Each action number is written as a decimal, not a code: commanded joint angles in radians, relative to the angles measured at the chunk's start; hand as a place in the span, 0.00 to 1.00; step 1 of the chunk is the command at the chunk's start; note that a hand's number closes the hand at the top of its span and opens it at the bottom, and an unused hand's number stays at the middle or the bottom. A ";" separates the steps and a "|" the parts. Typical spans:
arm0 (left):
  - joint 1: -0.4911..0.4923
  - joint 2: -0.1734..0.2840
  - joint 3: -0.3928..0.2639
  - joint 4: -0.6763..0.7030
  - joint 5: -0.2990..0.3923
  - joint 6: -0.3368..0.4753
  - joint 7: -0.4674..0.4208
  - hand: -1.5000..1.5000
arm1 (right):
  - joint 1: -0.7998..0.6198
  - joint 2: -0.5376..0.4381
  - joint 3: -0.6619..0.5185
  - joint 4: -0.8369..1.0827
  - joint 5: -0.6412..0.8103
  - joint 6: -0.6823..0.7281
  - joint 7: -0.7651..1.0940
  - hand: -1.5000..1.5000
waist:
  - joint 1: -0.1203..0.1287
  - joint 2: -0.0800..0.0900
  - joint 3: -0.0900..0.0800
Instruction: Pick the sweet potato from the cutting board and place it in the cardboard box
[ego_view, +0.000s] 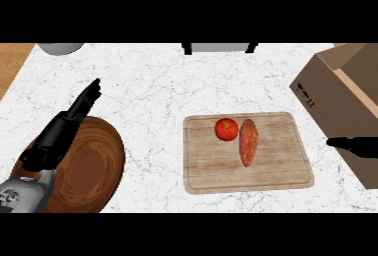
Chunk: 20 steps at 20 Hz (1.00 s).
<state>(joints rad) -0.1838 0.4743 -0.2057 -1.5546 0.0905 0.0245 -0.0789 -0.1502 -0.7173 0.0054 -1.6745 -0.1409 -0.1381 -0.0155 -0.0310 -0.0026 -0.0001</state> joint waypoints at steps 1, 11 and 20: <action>0.000 -0.001 0.009 -0.030 0.005 -0.015 0.004 0.50 | 0.084 -0.037 0.064 -0.044 0.163 0.005 -0.114 0.00 | 0.023 0.000 0.000; -0.025 -0.004 0.031 0.033 0.000 -0.065 -0.029 0.50 | -0.022 -0.232 0.227 -0.137 0.333 0.251 0.187 0.00 | 0.048 0.003 -0.003; -0.054 -0.036 0.028 0.074 -0.031 -0.084 -0.044 0.50 | -0.258 -0.134 0.443 -0.283 0.404 0.502 0.644 0.00 | 0.049 0.003 -0.002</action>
<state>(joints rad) -0.2543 0.4321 -0.1862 -1.4872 0.0644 -0.0380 -0.1006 -0.3231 -0.8921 0.3737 -1.9147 0.2346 0.2690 0.4509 0.0149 0.0015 -0.0027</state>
